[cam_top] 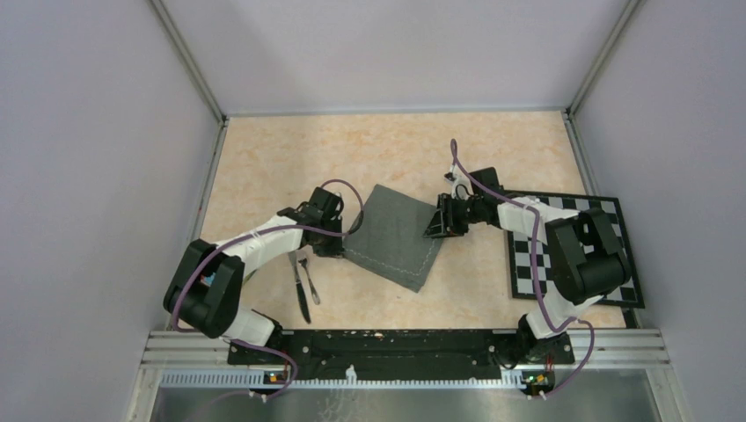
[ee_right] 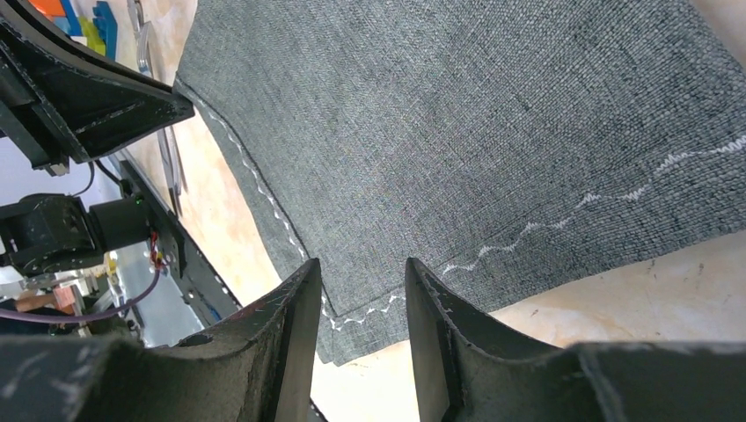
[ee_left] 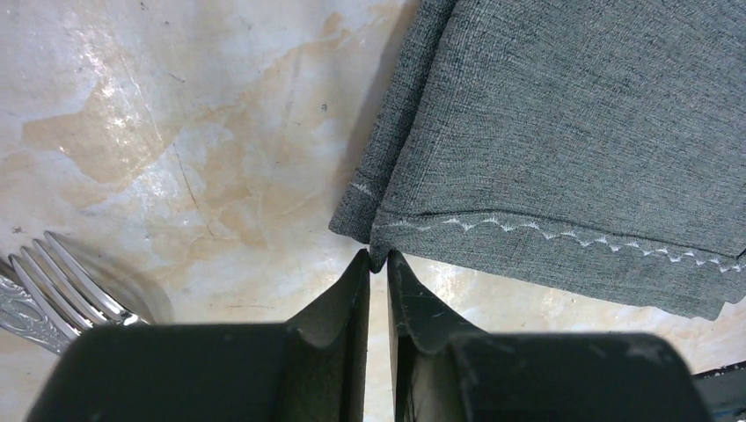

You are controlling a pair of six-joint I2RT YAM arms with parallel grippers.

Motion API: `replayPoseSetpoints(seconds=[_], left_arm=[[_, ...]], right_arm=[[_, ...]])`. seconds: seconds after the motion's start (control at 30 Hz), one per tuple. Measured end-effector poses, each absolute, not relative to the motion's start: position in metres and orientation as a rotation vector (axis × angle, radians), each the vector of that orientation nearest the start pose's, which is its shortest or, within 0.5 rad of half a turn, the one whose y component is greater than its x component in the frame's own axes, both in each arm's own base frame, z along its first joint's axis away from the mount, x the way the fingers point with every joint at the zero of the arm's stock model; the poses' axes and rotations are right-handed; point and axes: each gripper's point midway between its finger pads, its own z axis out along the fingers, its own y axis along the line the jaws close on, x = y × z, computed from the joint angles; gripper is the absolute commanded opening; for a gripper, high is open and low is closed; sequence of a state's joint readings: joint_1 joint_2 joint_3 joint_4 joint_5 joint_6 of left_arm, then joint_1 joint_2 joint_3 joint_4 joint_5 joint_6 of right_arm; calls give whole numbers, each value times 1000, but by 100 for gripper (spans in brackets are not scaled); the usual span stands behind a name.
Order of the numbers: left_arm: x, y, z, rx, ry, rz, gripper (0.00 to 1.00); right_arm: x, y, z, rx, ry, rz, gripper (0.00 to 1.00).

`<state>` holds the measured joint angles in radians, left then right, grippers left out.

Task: Fold the napkin into a case and place the utensils inside
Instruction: Smooth out the square-folded napkin at the center of the board, then rotate the square-folded napkin at the center of the board.

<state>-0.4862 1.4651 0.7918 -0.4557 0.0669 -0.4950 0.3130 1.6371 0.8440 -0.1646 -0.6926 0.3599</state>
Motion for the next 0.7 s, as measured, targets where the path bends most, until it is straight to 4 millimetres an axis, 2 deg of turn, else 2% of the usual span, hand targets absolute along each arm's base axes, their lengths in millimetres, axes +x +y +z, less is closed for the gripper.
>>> replayPoseSetpoints(seconds=[0.03, 0.1, 0.13, 0.23, 0.33, 0.4, 0.5, 0.7], left_arm=[[245, -164, 31, 7, 2758, -368, 22], [245, -163, 32, 7, 2758, -361, 43], [244, -162, 33, 10, 2760, -353, 49], [246, -160, 44, 17, 2741, -343, 59], [254, -160, 55, 18, 2699, -349, 64], [259, -160, 59, 12, 2683, -359, 63], [264, -159, 57, -5, 2676, -371, 55], [275, -156, 34, -30, 2712, -363, 33]], right_arm=[[281, 221, 59, -233, 2567, 1143, 40], [280, 221, 60, -236, 2565, 1151, 40], [280, 222, 60, -236, 2565, 1156, 40], [278, 224, 61, -239, 2566, 1166, 41], [275, 229, 61, -251, 2564, 1176, 42], [267, 235, 59, -266, 2572, 1190, 42], [261, 240, 58, -278, 2580, 1206, 42], [260, 240, 58, -278, 2580, 1201, 43]])
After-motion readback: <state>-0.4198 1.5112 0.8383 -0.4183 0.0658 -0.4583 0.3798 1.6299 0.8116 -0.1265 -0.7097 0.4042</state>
